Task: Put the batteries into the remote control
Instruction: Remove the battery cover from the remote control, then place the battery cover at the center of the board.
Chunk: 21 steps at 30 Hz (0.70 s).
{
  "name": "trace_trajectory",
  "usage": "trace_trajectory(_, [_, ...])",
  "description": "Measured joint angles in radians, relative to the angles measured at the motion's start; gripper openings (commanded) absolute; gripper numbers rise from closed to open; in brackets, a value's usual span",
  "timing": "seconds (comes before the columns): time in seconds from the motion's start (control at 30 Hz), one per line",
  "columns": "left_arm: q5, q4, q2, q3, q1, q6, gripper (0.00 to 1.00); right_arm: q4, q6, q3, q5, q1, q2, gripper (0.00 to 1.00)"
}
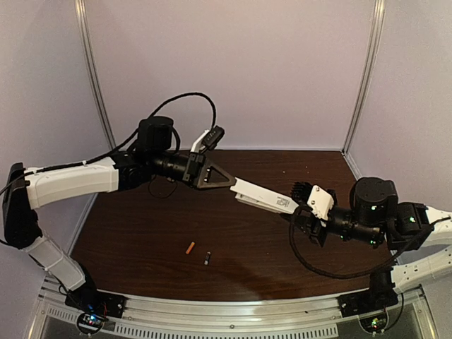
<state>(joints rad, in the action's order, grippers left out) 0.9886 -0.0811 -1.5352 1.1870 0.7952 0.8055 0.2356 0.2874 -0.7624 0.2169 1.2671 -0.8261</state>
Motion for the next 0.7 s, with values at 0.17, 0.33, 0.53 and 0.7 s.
trace_trajectory(0.17, [0.038,-0.135,0.008,-0.055,-0.006,0.072,0.0,0.005,-0.001,0.0,0.008,0.0,0.003,0.0])
trace_trajectory(0.33, [0.069,-0.299,0.018,-0.145,-0.031,0.183,0.0,0.006,-0.003,0.0,0.01,0.0,0.017,0.0])
trace_trajectory(0.53, [0.092,-0.414,0.047,-0.18,-0.097,0.261,0.0,0.007,-0.005,0.0,0.027,0.0,0.051,0.0])
trace_trajectory(0.7, [0.093,-0.468,0.082,-0.21,-0.19,0.291,0.0,0.008,-0.006,0.0,0.038,0.0,0.056,0.0])
